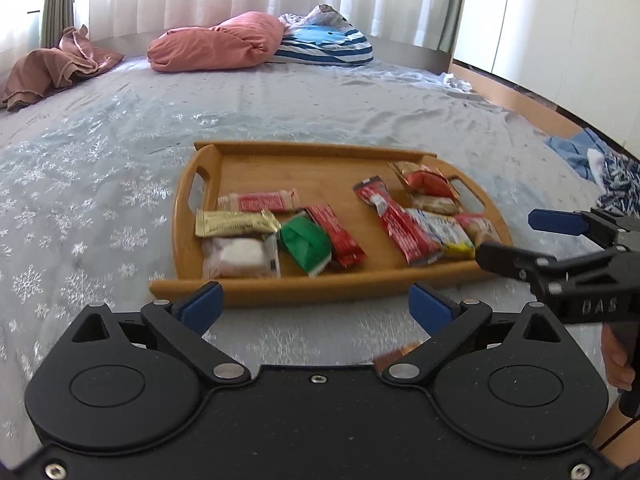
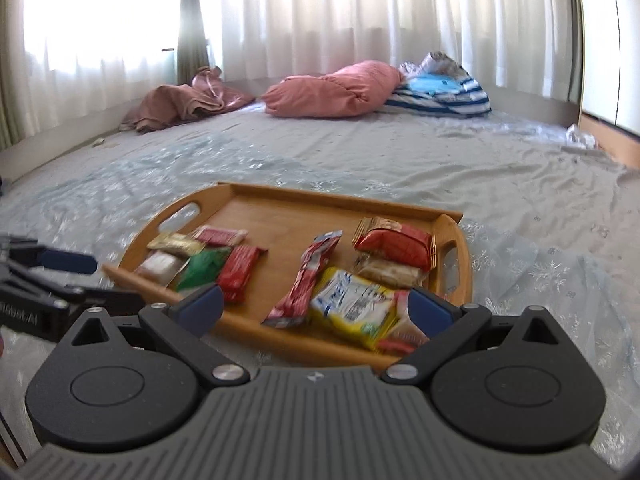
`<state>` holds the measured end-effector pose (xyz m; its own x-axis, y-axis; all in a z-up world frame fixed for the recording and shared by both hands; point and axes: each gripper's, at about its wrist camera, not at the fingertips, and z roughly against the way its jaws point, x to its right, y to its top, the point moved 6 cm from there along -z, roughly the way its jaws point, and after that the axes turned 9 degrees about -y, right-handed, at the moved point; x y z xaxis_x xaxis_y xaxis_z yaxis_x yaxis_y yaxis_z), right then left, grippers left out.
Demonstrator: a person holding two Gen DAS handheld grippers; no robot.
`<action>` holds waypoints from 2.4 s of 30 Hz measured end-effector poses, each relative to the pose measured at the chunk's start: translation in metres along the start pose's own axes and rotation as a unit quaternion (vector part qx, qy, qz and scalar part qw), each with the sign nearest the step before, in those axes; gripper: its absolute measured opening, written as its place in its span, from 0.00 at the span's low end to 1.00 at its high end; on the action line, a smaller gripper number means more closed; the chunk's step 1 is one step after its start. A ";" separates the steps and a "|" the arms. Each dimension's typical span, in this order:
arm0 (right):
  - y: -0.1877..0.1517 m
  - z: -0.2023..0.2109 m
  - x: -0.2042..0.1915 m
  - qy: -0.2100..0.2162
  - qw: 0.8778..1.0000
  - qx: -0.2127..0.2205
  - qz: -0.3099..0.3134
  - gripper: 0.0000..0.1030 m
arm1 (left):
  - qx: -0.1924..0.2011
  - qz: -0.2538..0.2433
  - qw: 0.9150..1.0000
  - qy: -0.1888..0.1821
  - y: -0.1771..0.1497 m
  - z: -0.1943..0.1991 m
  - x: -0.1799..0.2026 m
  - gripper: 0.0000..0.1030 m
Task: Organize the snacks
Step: 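Move the left tool to the brown almond bar while the right tool moves to the red Biscoff pack, then grasp the brown almond bar with the left tool while the right tool grasps the Biscoff pack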
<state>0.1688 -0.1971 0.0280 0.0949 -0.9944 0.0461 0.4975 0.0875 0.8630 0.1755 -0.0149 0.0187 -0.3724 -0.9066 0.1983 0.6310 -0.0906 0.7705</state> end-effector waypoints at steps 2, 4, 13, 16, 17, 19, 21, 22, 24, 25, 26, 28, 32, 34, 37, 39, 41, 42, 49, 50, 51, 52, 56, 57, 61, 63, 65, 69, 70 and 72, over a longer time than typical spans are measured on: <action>-0.009 0.009 -0.006 0.000 1.000 0.008 0.012 1.00 | 0.001 -0.001 1.000 -0.004 -0.007 0.004 0.002 0.97; -0.019 0.016 -0.010 0.004 1.000 0.008 0.017 1.00 | -0.001 0.003 1.000 -0.014 -0.015 0.007 0.005 0.97; -0.065 0.035 -0.025 0.005 0.999 -0.002 0.054 1.00 | -0.024 -0.010 0.999 -0.048 -0.042 0.004 0.025 0.97; -0.078 0.041 -0.030 0.003 0.996 -0.002 0.084 1.00 | -0.032 -0.014 0.998 -0.053 -0.046 -0.002 0.032 0.97; -0.081 0.043 -0.032 0.003 0.996 -0.002 0.092 1.00 | -0.036 -0.015 0.998 -0.054 -0.048 -0.005 0.034 0.97; -0.086 0.046 -0.034 0.008 0.995 -0.002 0.101 1.00 | -0.044 -0.016 0.997 -0.059 -0.050 -0.012 0.039 0.97; -0.090 0.049 -0.037 0.018 0.994 -0.005 0.106 1.00 | -0.051 -0.016 0.997 -0.062 -0.051 -0.019 0.043 0.97; -0.091 0.050 -0.039 0.021 0.994 -0.007 0.108 1.00 | -0.054 -0.015 0.996 -0.064 -0.050 -0.022 0.045 0.96; -0.093 0.051 -0.042 0.025 0.994 -0.007 0.109 1.00 | -0.055 -0.013 0.996 -0.064 -0.049 -0.027 0.047 0.86; -0.093 0.052 -0.043 0.028 0.994 -0.007 0.109 1.00 | -0.060 -0.009 0.996 -0.061 -0.049 -0.030 0.048 0.70; -0.094 0.052 -0.044 0.030 0.993 -0.007 0.110 1.00 | -0.064 -0.007 0.996 -0.056 -0.049 -0.032 0.048 0.65; -0.094 0.051 -0.047 0.034 0.993 -0.008 0.111 1.00 | -0.064 -0.017 0.997 -0.043 -0.049 -0.033 0.049 0.63; -0.093 0.051 -0.053 0.042 0.993 -0.008 0.110 1.00 | -0.062 -0.031 0.997 -0.041 -0.049 -0.029 0.050 0.58; -0.092 0.049 -0.056 0.046 0.993 -0.008 0.110 1.00 | -0.059 -0.028 0.997 -0.043 -0.048 -0.026 0.048 0.56; -0.090 0.047 -0.062 0.050 0.993 -0.009 0.108 1.00 | -0.054 -0.014 0.998 -0.040 -0.044 -0.019 0.041 0.52; -0.089 0.045 -0.066 0.058 0.993 -0.012 0.105 1.00 | -0.052 -0.006 0.998 -0.036 -0.041 -0.015 0.035 0.50; -0.087 0.042 -0.071 0.063 0.993 -0.014 0.102 1.00 | -0.049 -0.004 0.998 -0.031 -0.040 -0.012 0.031 0.48; -0.086 0.041 -0.072 0.062 0.993 -0.014 0.102 1.00 | -0.048 -0.006 0.998 -0.028 -0.039 -0.011 0.029 0.47; -0.082 0.023 -0.076 0.047 0.995 -0.024 0.090 1.00 | -0.045 0.001 0.999 -0.024 -0.042 -0.009 0.021 0.51; -0.082 0.021 -0.077 0.048 0.994 -0.029 0.089 1.00 | -0.045 0.004 0.999 -0.026 -0.042 -0.009 0.020 0.51; -0.082 0.019 -0.077 0.051 0.994 -0.034 0.088 1.00 | -0.045 0.010 0.999 -0.028 -0.043 -0.009 0.019 0.53; -0.081 0.017 -0.078 0.054 0.994 -0.041 0.087 1.00 | -0.045 0.015 0.998 -0.030 -0.043 -0.009 0.019 0.53; -0.078 0.013 -0.080 0.061 0.993 -0.052 0.082 1.00 | -0.041 0.024 0.998 -0.033 -0.043 -0.009 0.018 0.55; -0.077 0.013 -0.081 0.065 0.993 -0.053 0.078 0.98 | -0.041 0.024 0.998 -0.032 -0.043 -0.010 0.018 0.57; -0.076 0.009 -0.080 0.084 0.992 -0.068 0.058 0.92 | -0.043 0.033 0.998 -0.032 -0.044 -0.012 0.014 0.60; -0.077 0.007 -0.082 0.091 0.992 -0.070 0.058 0.87 | -0.048 0.044 0.997 -0.034 -0.046 -0.014 0.012 0.60; -0.076 0.006 -0.083 0.090 0.992 -0.067 0.060 0.81 | -0.049 0.048 0.997 -0.034 -0.048 -0.016 0.012 0.60; -0.076 0.008 -0.081 0.082 0.993 -0.059 0.058 0.71 | -0.048 0.045 0.997 -0.032 -0.049 -0.017 0.013 0.63; -0.076 0.009 -0.079 0.079 0.994 -0.057 0.056 0.70 | -0.048 0.043 0.997 -0.031 -0.050 -0.017 0.013 0.63; -0.078 0.012 -0.074 0.073 0.995 -0.055 0.047 0.68 | -0.049 0.042 0.997 -0.031 -0.050 -0.018 0.013 0.64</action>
<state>0.1128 -0.1312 -0.0364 0.2655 -0.9631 0.0439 0.5717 0.1939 0.7972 0.1512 -0.0291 -0.0284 -0.3543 -0.8859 0.2993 0.7242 -0.0575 0.6872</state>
